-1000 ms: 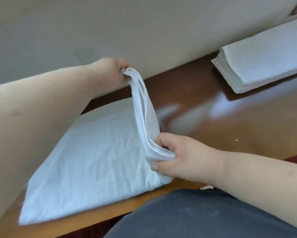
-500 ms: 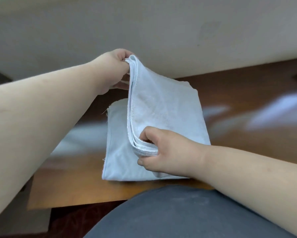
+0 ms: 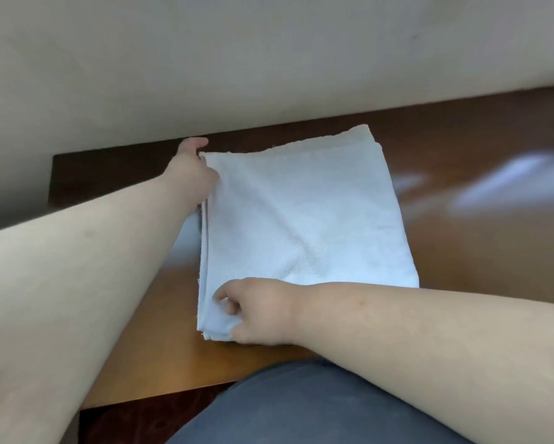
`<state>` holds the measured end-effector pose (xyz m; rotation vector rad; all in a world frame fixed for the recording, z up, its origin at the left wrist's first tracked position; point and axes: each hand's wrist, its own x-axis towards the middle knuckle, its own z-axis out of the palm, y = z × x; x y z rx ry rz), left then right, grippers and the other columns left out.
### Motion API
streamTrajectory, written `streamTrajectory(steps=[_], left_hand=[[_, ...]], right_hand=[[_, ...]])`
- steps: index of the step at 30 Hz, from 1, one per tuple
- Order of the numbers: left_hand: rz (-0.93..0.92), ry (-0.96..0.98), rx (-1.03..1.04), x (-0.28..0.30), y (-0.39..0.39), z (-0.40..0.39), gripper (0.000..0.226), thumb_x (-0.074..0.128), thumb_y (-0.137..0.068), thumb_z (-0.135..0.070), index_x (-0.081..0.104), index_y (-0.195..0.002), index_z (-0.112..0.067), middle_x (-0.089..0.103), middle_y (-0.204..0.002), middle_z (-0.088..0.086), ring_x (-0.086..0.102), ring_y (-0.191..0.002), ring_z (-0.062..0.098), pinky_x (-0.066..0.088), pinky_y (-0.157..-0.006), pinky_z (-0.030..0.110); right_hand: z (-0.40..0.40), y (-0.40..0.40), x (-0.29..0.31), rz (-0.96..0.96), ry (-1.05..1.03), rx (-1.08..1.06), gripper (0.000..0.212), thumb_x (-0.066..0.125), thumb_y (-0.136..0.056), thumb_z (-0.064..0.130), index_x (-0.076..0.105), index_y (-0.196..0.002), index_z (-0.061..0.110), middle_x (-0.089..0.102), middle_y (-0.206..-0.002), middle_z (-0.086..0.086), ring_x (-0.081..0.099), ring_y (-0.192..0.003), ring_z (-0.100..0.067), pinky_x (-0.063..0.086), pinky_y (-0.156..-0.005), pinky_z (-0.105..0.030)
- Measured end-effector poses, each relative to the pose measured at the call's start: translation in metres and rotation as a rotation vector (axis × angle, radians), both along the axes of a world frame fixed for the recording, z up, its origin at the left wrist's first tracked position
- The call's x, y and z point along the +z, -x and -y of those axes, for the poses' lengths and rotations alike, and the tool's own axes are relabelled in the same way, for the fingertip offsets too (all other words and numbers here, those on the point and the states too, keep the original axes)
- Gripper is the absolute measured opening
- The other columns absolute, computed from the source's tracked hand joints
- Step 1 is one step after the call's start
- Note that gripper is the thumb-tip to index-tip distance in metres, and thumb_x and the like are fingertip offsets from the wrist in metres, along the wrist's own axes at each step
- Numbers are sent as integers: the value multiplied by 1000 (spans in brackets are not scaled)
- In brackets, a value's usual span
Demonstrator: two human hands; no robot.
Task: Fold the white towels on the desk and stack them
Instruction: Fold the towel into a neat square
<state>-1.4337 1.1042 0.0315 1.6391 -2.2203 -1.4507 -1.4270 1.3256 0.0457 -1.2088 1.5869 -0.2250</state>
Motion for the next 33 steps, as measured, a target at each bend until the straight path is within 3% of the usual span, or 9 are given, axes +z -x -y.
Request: streamTrajectory(steps=[3, 6, 10, 13, 15, 18, 22, 28, 33], left_hand=[[198, 289, -57, -10, -1, -14, 79, 54, -92, -9, 14, -157, -30, 26, -158, 7, 40, -134, 29, 39, -109, 42], [47, 651, -424, -15, 2, -48, 63, 50, -99, -21, 25, -156, -28, 20, -163, 7, 22, -146, 29, 18, -120, 43], [223, 550, -931, -39, 11, -74, 68, 39, -97, -56, 12, -157, -39, 6, -167, 1, 2, -153, 23, 0, -121, 48], [422, 520, -1024, -53, 19, -67, 107, 39, -67, -89, -17, -149, -50, -22, -164, -7, -23, -150, 24, -12, -116, 60], [462, 511, -1046, -53, 27, -61, 121, 40, -50, -96, -25, -143, -54, -27, -162, -7, -27, -148, 27, -13, -112, 65], [518, 512, -1065, -49, 32, -57, 124, 39, -48, -99, -28, -142, -54, -29, -161, -5, -27, -148, 29, -12, -111, 66], [284, 691, -857, -46, 12, -82, 86, 11, -80, -84, -17, -151, -44, -21, -164, 0, -22, -150, 24, -12, -118, 58], [407, 642, -826, -62, -46, -137, 78, 4, -84, -81, -12, -152, -47, -17, -165, 1, -22, -150, 29, -10, -115, 64], [475, 552, -885, -46, -29, -126, 88, 11, -76, -88, -17, -150, -50, -23, -163, -2, -25, -149, 27, -10, -116, 63]], right_hand=[[-11, 10, 2, 134, -99, -33, 75, 69, -92, 39, 31, -156, 32, 48, -151, 10, 50, -131, -12, 40, -108, -27], [-18, 25, 8, 173, -61, -216, 54, 64, -93, 40, 47, -145, 42, 62, -127, 22, 59, -109, 2, 44, -98, -19], [-47, 64, -6, -256, 131, -330, 37, 58, -95, 39, 59, -132, 35, 62, -112, 15, 58, -109, -10, 44, -89, -26], [-97, 84, -30, -641, 88, 86, 72, 51, -95, 57, 22, -158, 39, 14, -166, 4, 11, -152, -24, 11, -123, -41], [-125, 83, -43, -662, 51, 275, 84, 40, -97, 64, -10, -159, 39, -33, -162, 6, -33, -149, -21, -19, -121, -47], [-136, 89, -50, -593, 23, 379, 87, 42, -99, 53, -22, -155, 39, -48, -148, 7, -55, -131, -18, -26, -116, -50], [-146, 108, -38, -709, 204, 133, 75, 23, -94, 69, 10, -161, 38, -19, -162, 9, -34, -145, -14, -19, -119, -50], [-175, 127, -46, -612, -107, -52, 90, 13, -80, 81, -18, -155, 45, -50, -149, 18, -37, -146, -14, -4, -124, -46], [-150, 146, -32, -296, 183, -925, 61, 60, -94, 53, 42, -148, 31, 35, -154, 8, 45, -131, -8, 38, -108, -27]])
